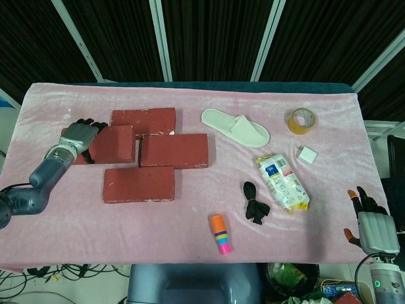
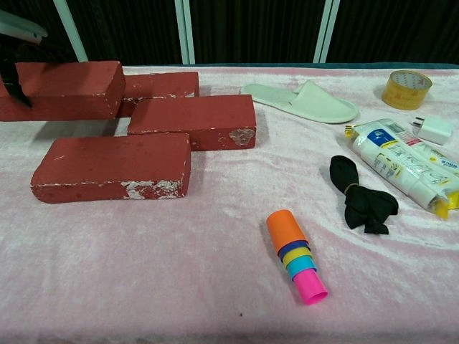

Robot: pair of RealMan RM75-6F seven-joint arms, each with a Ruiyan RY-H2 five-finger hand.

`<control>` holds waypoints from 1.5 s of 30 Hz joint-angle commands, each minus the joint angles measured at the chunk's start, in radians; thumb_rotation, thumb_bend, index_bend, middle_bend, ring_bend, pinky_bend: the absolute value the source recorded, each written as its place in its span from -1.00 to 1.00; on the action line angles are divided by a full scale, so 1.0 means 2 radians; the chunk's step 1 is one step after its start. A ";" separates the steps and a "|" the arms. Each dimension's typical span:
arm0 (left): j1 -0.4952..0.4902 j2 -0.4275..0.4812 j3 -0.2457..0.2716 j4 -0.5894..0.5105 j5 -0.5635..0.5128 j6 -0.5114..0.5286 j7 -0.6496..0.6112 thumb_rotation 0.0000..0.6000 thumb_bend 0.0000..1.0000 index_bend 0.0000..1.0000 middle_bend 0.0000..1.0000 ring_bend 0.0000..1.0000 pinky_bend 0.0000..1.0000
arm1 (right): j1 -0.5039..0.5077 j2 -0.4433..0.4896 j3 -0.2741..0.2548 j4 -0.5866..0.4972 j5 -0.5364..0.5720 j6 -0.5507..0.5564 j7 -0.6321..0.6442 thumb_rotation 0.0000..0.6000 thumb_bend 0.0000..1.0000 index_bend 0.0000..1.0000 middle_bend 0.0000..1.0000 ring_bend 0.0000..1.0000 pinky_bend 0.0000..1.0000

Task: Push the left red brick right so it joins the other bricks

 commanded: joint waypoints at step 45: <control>-0.006 -0.055 0.022 0.057 0.011 -0.009 -0.016 1.00 -0.62 -0.74 -0.62 -0.94 -0.84 | 0.000 -0.002 0.001 0.001 0.001 0.002 -0.002 1.00 -0.69 -0.74 -0.93 -0.69 -0.43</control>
